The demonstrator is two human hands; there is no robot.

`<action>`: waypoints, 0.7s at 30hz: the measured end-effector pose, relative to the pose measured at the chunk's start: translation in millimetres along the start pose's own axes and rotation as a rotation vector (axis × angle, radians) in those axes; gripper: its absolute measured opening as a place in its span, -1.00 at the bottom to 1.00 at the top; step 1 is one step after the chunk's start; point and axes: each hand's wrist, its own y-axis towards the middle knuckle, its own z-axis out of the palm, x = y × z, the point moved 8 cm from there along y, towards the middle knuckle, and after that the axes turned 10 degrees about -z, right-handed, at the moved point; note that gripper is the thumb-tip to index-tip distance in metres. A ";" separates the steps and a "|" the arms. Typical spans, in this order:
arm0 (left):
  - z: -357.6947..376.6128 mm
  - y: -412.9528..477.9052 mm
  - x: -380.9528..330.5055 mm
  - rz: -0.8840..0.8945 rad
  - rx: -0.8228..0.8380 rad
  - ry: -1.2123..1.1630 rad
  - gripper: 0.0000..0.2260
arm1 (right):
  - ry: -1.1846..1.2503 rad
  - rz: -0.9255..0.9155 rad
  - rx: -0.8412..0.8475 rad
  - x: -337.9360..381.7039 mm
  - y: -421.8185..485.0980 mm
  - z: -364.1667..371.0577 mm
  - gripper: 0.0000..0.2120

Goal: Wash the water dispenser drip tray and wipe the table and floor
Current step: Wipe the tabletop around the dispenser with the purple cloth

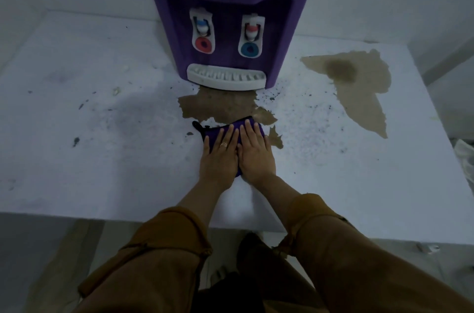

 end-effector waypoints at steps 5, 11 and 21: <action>-7.0 44.6 16.0 -0.018 -0.033 -0.005 -0.32 | -0.018 -0.039 -0.008 1.4 49.0 -3.0 -0.51; -13.2 84.7 27.1 -0.039 -0.047 -0.002 -0.36 | 0.007 -0.057 -0.042 2.9 89.2 -8.6 -0.52; -16.7 85.7 28.0 -0.113 0.030 -0.125 -0.38 | 0.036 -0.028 -0.018 3.2 92.6 -9.0 -0.53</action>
